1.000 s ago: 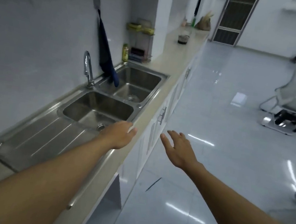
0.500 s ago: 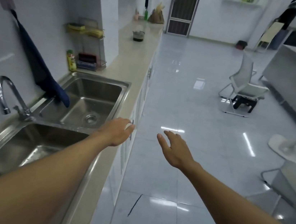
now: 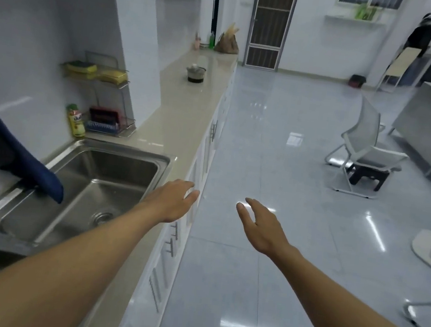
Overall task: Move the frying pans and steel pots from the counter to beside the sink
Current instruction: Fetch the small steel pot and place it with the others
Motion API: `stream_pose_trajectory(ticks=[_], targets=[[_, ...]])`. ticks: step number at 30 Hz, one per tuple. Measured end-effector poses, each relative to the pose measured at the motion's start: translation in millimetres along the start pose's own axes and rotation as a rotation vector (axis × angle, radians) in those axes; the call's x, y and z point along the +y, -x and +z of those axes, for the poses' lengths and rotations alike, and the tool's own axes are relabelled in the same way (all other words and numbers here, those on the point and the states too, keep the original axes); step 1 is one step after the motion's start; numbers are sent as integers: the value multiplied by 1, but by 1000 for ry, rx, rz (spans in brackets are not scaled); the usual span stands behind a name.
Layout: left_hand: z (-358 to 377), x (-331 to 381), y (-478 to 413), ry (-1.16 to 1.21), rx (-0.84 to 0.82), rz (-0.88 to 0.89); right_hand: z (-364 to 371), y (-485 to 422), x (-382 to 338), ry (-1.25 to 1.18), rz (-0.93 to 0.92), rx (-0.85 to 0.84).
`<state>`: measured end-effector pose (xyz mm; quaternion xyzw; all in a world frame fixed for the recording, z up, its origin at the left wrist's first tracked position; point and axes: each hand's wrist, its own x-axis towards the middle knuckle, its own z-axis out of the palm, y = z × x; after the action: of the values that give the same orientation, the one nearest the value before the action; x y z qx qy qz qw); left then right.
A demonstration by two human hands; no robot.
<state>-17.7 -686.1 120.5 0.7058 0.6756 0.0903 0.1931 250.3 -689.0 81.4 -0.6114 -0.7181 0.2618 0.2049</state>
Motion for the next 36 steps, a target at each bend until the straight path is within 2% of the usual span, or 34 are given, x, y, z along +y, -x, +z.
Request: stream_pose_trajectory(ticks=[13, 36], targets=[[-9, 25, -188, -7, -22, -79, -45, -196, 59, -28, -21, -46], [-90, -7, -564, -34, -43, -17, -63, -569, 59, 27, -16, -48]])
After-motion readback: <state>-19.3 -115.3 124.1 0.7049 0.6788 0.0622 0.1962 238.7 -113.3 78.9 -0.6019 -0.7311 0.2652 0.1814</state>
